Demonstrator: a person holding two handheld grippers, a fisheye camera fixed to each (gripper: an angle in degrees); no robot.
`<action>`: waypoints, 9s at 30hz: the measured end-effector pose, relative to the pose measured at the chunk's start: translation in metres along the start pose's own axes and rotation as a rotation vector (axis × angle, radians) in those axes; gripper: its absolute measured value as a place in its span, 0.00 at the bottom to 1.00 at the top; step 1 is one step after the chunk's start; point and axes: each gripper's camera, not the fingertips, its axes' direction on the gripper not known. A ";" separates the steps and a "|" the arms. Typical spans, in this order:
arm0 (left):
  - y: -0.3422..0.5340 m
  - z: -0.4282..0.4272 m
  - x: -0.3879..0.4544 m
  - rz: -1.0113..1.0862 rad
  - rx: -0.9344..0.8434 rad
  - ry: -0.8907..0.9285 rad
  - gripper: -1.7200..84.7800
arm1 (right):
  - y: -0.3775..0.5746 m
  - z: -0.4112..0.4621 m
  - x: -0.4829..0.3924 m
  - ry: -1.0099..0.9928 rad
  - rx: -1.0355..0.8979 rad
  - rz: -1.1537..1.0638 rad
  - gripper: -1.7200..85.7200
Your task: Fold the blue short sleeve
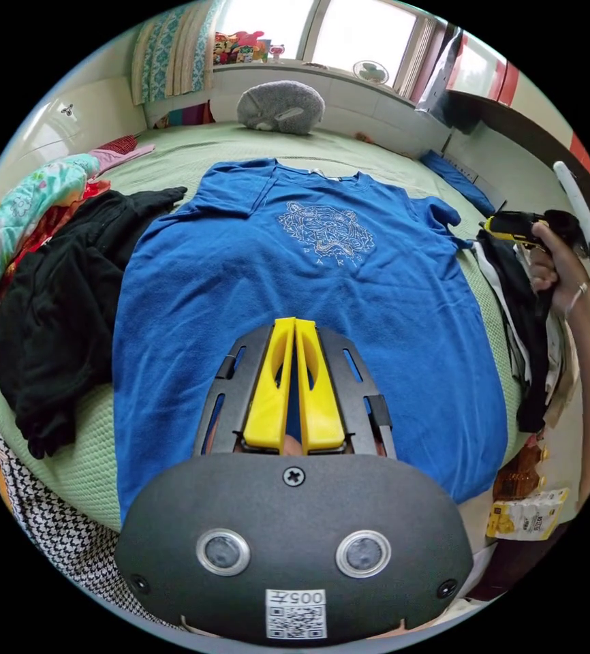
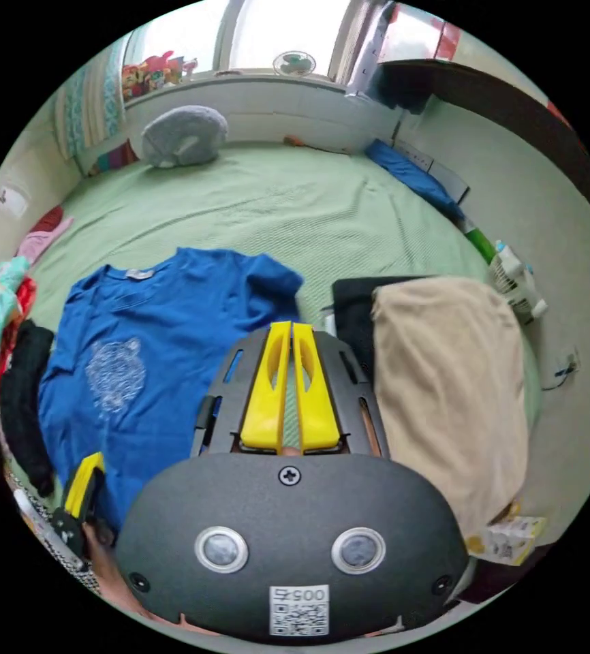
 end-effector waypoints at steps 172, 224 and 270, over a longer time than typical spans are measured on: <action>0.167 -0.181 0.159 -0.014 -0.102 -0.147 0.01 | 0.295 -0.138 -0.045 -0.123 -0.193 -0.075 0.00; 0.176 -0.142 0.148 -0.043 -0.102 -0.131 0.01 | 0.288 -0.108 -0.056 -0.147 -0.207 -0.112 0.01; 0.184 -0.143 0.145 -0.026 -0.080 -0.101 0.01 | 0.289 -0.103 -0.042 -0.168 -0.205 -0.089 0.00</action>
